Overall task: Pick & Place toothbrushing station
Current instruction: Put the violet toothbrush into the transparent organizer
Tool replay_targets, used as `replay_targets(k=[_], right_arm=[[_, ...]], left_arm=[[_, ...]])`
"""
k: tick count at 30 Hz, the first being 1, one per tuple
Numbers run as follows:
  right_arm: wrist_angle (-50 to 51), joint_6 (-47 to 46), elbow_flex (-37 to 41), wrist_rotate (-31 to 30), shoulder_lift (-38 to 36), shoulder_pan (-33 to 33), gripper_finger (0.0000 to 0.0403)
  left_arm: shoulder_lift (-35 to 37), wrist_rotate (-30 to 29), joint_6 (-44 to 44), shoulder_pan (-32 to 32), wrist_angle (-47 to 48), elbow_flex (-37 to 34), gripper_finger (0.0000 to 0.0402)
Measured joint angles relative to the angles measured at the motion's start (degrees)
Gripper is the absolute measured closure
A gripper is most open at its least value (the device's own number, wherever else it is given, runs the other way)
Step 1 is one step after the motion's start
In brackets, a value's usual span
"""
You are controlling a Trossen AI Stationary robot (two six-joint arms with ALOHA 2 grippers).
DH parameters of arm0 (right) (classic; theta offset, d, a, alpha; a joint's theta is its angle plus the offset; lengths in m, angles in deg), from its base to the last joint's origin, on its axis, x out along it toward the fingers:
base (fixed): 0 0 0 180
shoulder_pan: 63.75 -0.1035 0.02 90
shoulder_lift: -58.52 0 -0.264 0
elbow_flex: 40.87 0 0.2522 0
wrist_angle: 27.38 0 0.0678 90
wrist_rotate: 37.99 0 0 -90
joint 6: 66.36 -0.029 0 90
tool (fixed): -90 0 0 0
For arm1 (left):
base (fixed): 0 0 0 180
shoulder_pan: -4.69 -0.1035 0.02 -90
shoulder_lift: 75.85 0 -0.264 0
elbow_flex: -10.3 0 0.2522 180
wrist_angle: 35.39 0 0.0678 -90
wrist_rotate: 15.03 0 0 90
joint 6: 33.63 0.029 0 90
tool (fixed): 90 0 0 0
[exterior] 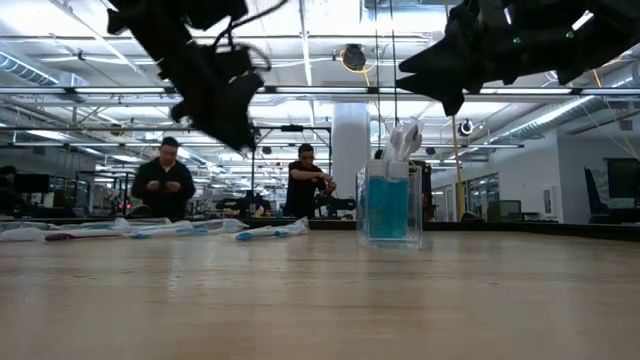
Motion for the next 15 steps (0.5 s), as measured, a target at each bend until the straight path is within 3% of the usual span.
replay_targets(k=[4, 7, 11, 15], right_arm=[[1.0, 1.1, 0.0, -0.1, -0.1, 0.0, 0.0248], [1.2, 1.2, 0.0, -0.2, 0.2, 0.0, 0.0248], [1.2, 1.2, 0.0, -0.2, 0.2, 0.0, 0.0248], [1.7, 1.4, 0.0, -0.1, 0.2, 0.0, 0.0248]], left_arm=[[-0.2, -0.9, -14.0, -1.7, 16.2, 0.0, 0.0220], [-0.6, 3.1, -22.0, -2.3, 24.3, -0.2, 0.0220], [-0.6, 13.3, -26.1, -1.4, 26.9, -2.4, 0.0220], [-0.6, 18.6, -30.0, 0.0, 26.7, -6.5, 0.0220]])
